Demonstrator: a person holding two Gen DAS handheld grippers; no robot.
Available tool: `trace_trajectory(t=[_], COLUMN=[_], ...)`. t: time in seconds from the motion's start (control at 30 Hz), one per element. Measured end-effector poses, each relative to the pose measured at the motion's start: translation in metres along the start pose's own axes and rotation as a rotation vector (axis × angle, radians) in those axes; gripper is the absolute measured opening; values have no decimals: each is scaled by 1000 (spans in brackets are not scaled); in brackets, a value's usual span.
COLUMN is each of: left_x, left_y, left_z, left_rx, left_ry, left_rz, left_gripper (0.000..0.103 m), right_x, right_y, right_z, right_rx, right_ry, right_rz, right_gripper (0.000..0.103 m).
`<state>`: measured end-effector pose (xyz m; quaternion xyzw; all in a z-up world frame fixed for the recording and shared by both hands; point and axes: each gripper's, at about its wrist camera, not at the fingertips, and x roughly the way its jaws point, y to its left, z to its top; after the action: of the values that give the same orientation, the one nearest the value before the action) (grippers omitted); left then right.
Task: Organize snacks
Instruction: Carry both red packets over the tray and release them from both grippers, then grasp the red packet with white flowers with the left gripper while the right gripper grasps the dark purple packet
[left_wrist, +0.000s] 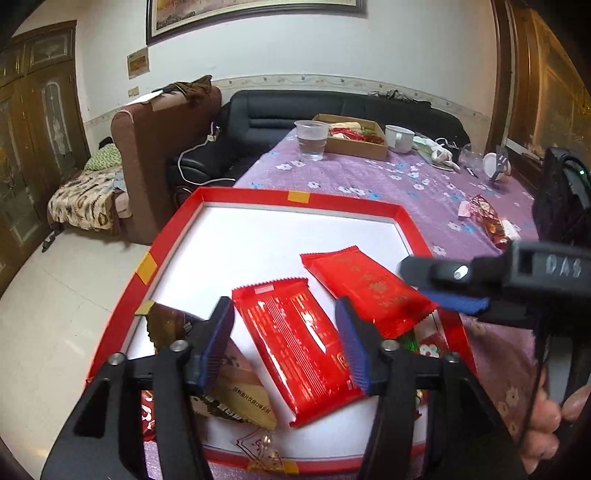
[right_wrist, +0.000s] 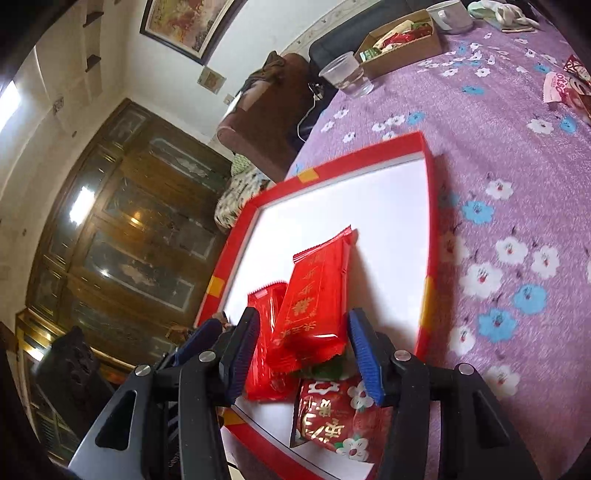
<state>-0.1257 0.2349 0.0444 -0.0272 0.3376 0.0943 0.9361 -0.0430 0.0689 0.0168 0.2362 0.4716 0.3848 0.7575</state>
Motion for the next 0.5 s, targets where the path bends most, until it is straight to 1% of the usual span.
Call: trace_trajectory(t=[0.07, 0.13, 0.2, 0.33, 0.5], left_x=[-3, -8, -12, -19, -20], left_y=[-3, -9, -13, -27, -44], left_z=[3, 7, 12, 21, 28], left_rx=[14, 38, 51, 84, 118], left_ry=[-21, -49, -70, -106, -117], left_rz=[26, 52, 63, 89, 100], left_gripper=[61, 68, 71, 72, 72], right_x=[-12, -27, -44, -79, -119], right_y=[-4, -8, -13, -30, -66], right_z=[7, 14, 22, 36, 48], right_rx=[5, 0, -7, -9, 57], right_ry=[-30, -65, -109, -200, -278], right_rz=[13, 17, 7, -29, -49], right_gripper=[52, 52, 53, 56, 57])
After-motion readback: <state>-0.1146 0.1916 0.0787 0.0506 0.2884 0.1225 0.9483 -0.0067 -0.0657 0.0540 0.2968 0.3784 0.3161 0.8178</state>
